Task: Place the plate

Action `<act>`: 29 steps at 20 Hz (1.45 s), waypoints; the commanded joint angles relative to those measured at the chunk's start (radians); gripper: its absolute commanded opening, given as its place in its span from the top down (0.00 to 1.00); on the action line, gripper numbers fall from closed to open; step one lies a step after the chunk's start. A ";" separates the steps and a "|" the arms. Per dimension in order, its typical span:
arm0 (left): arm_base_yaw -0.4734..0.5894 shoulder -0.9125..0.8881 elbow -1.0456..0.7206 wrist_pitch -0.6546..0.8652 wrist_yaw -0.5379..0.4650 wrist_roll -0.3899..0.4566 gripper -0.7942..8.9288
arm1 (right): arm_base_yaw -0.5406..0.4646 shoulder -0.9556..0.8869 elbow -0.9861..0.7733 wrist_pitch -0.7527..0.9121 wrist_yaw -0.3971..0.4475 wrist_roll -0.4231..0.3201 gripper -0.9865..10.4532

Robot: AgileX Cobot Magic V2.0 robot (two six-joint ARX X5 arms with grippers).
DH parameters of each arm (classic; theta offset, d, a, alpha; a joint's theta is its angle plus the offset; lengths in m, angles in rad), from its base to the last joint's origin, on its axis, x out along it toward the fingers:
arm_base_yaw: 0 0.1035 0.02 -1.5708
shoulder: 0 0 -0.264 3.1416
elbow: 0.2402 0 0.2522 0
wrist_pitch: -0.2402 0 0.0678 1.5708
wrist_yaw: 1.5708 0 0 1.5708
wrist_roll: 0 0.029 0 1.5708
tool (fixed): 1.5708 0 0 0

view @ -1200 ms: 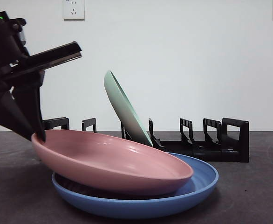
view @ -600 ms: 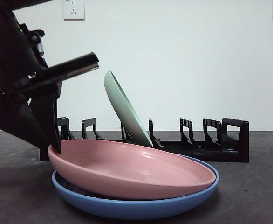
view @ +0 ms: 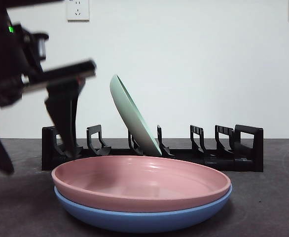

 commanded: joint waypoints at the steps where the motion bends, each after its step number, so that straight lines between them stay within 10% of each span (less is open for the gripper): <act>1: 0.014 -0.054 0.072 -0.032 -0.052 0.240 0.51 | 0.004 0.009 0.016 0.003 0.000 -0.002 0.73; 11: 0.361 -0.412 0.210 -0.186 -0.107 0.882 0.63 | 0.005 0.032 0.016 0.008 -0.041 0.053 0.72; 23: 0.586 -0.702 0.196 -0.425 0.078 0.846 0.63 | 0.007 0.484 0.072 0.316 -0.511 0.253 0.72; 29: 0.586 -0.707 0.192 -0.425 0.077 0.852 0.63 | 0.033 0.822 0.395 0.290 -0.535 0.254 0.72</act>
